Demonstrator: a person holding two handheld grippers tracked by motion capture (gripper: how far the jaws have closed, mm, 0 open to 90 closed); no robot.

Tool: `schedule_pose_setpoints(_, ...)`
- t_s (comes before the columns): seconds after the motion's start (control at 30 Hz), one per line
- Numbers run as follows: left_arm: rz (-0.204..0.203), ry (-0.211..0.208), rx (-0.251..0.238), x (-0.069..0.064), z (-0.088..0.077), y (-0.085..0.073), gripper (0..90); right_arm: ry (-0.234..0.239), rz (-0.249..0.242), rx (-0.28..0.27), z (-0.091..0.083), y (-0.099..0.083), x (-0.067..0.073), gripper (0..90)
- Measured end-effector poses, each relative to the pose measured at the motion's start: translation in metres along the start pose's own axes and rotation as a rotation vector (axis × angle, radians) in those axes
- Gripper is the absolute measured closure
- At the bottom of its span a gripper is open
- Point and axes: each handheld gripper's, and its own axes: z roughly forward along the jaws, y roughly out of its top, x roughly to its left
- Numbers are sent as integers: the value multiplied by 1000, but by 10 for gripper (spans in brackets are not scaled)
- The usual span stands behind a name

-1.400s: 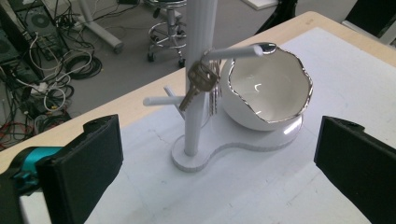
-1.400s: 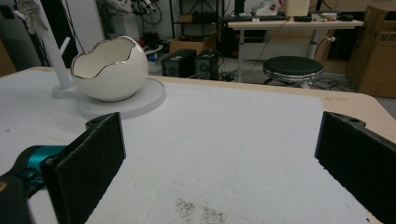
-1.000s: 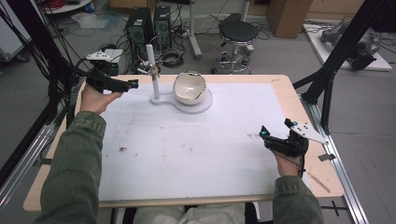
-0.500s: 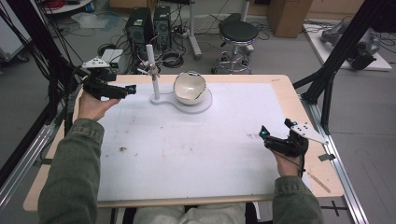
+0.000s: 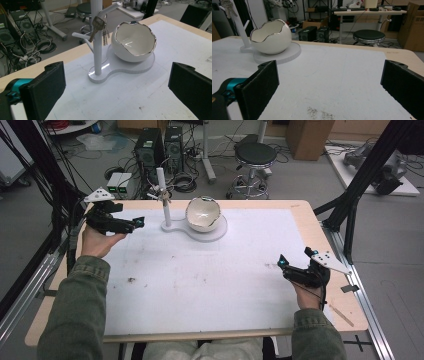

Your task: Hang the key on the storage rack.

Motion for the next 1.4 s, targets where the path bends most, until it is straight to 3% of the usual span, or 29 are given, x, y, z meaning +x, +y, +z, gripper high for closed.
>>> schedule_pose_setpoints(0.33, -35, 37, -39, 3, -17, -23, 16, -3, 1, -1, -1, 0, 1, 7)
schedule_pose_setpoints(0.8, -38, 107, -64, 2, -32, -53, 16, 1, 3, -3, -1, 0, 0, 7)
schedule_pose_setpoints(0.93, -38, 149, -94, 1, -36, -62, 16, 5, 6, 1, -1, 0, 0, 7)
schedule_pose_setpoints(1.2, -47, 162, -117, -2, -44, -78, 16, 6, -4, 4, 0, 0, 0, 7)
schedule_pose_setpoints(1.4, -51, 203, -151, -5, -50, -91, 16, 11, -1, 9, 0, 0, 1, 7)
